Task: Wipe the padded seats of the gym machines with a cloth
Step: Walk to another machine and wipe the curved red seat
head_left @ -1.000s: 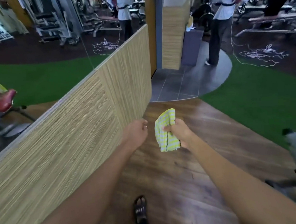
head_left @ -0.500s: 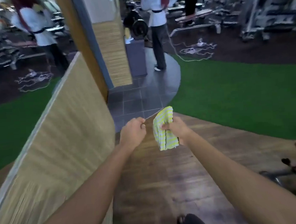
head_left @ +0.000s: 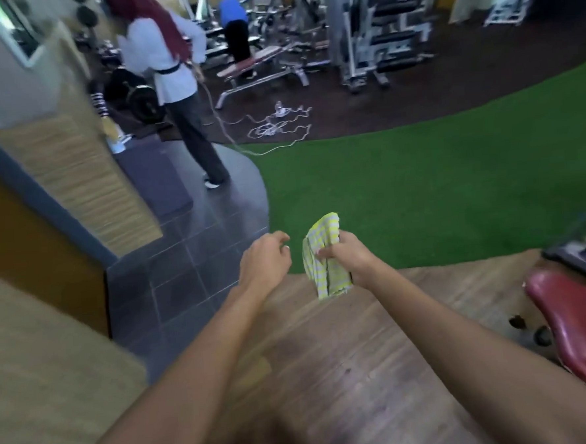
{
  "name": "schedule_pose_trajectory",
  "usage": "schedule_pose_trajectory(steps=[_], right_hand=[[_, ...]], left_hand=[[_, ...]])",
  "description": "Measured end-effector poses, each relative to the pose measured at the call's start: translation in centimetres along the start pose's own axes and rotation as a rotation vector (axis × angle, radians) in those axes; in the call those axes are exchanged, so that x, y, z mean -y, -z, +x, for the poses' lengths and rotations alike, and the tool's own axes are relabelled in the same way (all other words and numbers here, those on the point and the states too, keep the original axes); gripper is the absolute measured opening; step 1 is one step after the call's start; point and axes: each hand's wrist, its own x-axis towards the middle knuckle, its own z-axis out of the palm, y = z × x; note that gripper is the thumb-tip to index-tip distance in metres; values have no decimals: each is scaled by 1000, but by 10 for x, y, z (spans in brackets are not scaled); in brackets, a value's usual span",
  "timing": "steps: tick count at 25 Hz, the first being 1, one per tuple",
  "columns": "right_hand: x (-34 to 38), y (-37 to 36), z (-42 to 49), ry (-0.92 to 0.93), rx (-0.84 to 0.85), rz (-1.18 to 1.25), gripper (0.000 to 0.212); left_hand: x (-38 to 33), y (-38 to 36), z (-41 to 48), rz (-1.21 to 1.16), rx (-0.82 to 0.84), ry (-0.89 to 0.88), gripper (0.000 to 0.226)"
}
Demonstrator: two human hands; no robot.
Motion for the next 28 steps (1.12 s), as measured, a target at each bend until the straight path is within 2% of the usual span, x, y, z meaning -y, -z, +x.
schedule_pose_trajectory(steps=[4, 8, 13, 17, 20, 24, 28], right_hand=[[24, 50, 74, -29, -145, 60, 33], [30, 103, 132, -32, -359, 150, 31], [21, 173, 143, -78, -656, 338, 27], [-15, 232, 124, -126, -898, 513, 27], [-54, 284, 98, -183, -1027, 625, 22], [-126, 373, 66, -275, -1094, 669, 23], [-211, 471, 43, -446, -1105, 629, 32]], left_hand=[[-44, -30, 108, 6, 89, -149, 33], [-86, -74, 205, -6, 197, -338, 33], [-165, -123, 259, 24, 386, -613, 33], [-242, -182, 259, 53, 538, -839, 32], [-298, -235, 237, 80, 657, -943, 30], [-369, -314, 187, 129, 747, -1018, 25], [-438, -413, 141, 191, 869, -979, 26]])
